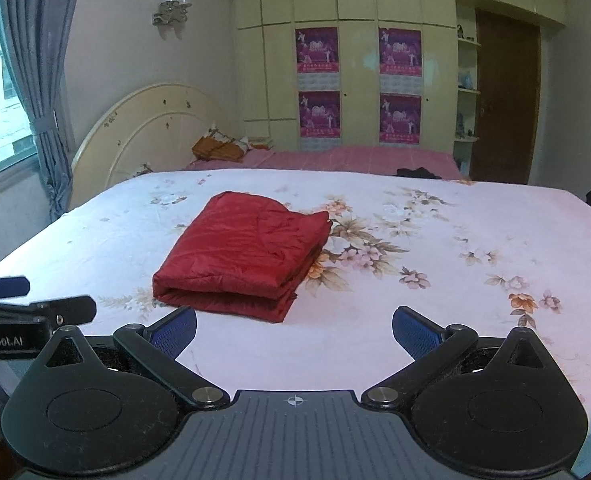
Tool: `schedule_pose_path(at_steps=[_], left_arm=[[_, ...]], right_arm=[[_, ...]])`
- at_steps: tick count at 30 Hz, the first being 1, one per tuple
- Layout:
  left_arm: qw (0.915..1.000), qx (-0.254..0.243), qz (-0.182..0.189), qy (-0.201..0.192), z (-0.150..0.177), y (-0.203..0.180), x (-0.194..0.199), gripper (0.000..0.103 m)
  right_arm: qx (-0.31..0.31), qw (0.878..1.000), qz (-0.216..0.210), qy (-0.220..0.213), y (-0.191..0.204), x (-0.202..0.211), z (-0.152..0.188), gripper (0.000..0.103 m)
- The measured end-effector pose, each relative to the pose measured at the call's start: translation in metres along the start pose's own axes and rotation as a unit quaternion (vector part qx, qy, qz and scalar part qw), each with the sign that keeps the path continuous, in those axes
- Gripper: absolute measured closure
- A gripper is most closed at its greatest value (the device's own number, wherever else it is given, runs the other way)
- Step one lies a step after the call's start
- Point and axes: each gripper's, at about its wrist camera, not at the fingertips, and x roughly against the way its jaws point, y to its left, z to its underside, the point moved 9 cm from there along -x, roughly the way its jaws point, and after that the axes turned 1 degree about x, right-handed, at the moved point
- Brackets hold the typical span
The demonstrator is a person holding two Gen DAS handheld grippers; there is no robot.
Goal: Fold large clothes
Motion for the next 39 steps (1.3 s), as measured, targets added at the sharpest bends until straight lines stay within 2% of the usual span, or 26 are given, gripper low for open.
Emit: schedule_pose_path(at_steps=[15,39], left_arm=[[0.9999,-0.004,-0.007,-0.012,0.003,-0.006,0.033,0.0],[0.9997,-0.011,-0.002,-0.02,-0.002,-0.002,0.053,0.0]], right_arm=[[-0.002,1.0,0.002,-0.012,-0.009,0.009,-0.008,0.0],[0.0,1.0,0.002,-0.012,-0.016,0.01,-0.011,0.0]])
